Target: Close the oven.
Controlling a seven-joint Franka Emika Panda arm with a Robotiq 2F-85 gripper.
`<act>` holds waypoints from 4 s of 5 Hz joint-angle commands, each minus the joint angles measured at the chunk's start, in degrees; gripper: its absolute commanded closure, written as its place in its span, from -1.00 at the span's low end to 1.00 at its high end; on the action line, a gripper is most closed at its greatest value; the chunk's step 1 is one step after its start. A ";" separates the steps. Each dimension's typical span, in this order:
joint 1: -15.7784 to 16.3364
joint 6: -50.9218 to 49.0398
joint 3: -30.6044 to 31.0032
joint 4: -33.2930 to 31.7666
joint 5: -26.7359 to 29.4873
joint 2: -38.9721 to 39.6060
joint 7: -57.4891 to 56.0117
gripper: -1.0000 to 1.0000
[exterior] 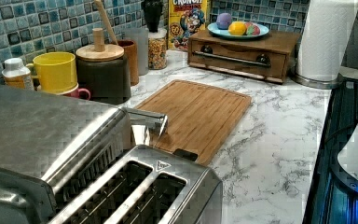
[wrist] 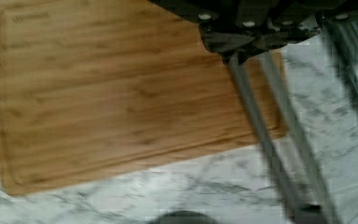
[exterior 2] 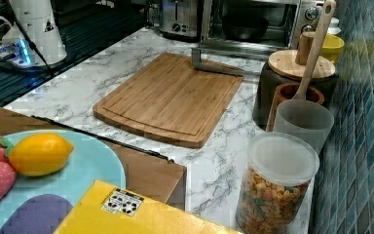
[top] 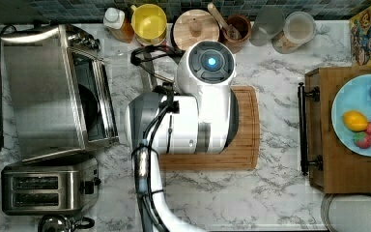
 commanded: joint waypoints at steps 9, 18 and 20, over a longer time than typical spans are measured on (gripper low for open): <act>-10.96 7.32 4.05 5.45 42.54 24.03 -49.38 1.00; -13.35 2.59 12.45 12.95 44.92 31.00 -46.87 1.00; -13.19 1.80 15.21 9.53 45.79 23.62 -47.78 1.00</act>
